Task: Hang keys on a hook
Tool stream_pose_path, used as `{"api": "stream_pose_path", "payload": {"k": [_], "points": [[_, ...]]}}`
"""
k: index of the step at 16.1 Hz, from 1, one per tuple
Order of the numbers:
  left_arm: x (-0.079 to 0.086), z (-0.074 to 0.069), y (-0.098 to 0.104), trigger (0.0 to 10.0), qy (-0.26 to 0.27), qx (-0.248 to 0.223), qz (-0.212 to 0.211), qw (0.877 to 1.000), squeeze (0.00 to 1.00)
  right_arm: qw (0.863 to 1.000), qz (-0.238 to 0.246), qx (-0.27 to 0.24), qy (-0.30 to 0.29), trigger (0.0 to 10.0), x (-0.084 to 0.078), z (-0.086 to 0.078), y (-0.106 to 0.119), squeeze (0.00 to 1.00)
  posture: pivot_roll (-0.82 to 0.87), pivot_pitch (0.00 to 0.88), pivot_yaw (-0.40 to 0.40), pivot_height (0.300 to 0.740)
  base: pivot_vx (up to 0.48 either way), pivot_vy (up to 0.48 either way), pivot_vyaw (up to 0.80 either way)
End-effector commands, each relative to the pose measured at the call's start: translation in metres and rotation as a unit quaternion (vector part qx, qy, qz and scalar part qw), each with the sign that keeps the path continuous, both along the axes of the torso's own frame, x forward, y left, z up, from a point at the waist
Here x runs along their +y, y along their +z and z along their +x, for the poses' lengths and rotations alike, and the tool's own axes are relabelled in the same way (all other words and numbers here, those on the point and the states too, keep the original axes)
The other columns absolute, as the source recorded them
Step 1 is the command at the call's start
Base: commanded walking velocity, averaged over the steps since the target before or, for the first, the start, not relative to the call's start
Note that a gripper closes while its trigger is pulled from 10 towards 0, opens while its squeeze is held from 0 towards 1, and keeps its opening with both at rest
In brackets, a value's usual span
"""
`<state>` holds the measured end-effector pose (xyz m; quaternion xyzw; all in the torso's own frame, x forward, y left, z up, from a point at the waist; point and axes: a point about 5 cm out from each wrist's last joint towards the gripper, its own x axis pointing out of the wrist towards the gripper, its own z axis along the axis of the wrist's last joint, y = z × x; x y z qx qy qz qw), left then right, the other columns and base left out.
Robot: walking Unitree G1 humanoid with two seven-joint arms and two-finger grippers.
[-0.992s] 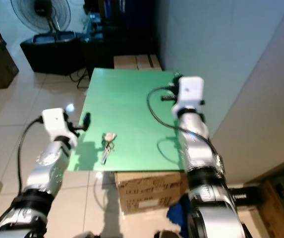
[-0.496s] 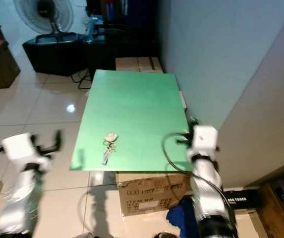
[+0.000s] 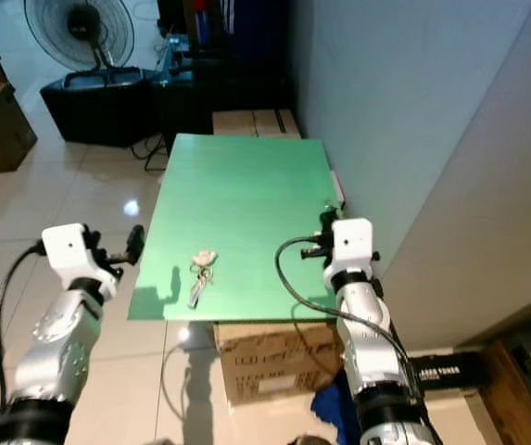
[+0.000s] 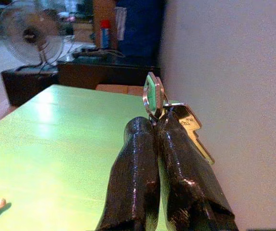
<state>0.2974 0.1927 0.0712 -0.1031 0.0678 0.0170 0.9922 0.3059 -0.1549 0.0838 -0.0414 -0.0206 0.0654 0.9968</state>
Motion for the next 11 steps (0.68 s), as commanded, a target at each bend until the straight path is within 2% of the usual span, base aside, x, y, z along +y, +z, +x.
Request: {"api": "stream_pose_path", "payload": {"k": [1, 4, 8, 11], "points": [[0.0, 0.003, -0.003, 10.0, 0.0, 0.004, -0.002, 1.0, 0.0, 1.0, -0.01, -0.006, 0.008, 0.0, -0.001, 0.006, 0.007, 0.0, -0.12, 0.0, 0.019, 0.74, 0.0, 0.0, 0.0], [-0.013, 0.003, -0.011, 10.0, -0.017, 0.011, 0.001, 1.0, 0.0, 1.0, -0.024, 0.011, 0.004, 0.0, -0.015, 0.009, 0.007, 0.0, -0.13, 0.0, -0.038, 0.74, 0.0, 0.0, 0.0], [-0.021, 0.007, -0.007, 10.0, -0.021, -0.003, 0.01, 1.0, 0.0, 0.999, -0.046, 0.022, -0.001, 0.0, -0.014, 0.009, 0.003, 0.0, -0.12, 0.0, -0.033, 0.74, 0.0, 0.0, 0.0], [-0.02, 0.01, -0.005, 10.0, -0.022, -0.01, 0.014, 1.0, 0.0, 0.999, -0.034, 0.036, 0.002, 0.0, -0.009, 0.008, -0.004, 0.0, -0.11, 0.0, -0.021, 0.74, 0.0, 0.0, 0.0]]}}
